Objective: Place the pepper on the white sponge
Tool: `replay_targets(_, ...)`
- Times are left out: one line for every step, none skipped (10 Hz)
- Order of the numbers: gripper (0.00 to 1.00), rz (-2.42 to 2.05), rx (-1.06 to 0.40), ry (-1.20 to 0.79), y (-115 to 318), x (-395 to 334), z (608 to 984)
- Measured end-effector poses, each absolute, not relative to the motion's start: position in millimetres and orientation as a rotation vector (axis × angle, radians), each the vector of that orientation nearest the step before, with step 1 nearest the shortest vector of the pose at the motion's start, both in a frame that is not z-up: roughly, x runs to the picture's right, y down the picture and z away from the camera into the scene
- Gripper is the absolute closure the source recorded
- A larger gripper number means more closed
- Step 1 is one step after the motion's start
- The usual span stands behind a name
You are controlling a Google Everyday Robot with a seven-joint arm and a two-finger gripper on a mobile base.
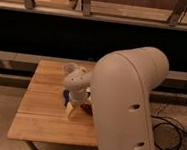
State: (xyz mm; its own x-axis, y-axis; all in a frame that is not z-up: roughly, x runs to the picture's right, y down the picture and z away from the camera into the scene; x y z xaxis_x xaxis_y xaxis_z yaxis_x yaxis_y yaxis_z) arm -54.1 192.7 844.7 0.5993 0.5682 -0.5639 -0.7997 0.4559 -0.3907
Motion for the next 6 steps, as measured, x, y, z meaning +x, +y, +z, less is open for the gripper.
replay_targets(0.20,0.871,-0.693,0.391,194.9,-50.7,848.9)
replay_targets(0.20,0.873,-0.702,0.398,195.8,-49.5,852.6)
replay_targets(0.20,0.874,-0.713,0.404,195.9,-49.3,857.4)
replay_targets(0.25,0.870,-0.713,0.409,194.5,-48.9,860.9)
replay_targets(0.34,0.865,-0.711,0.414,193.0,-48.3,863.6)
replay_targets(0.45,0.864,-0.709,0.417,191.7,-48.9,864.7)
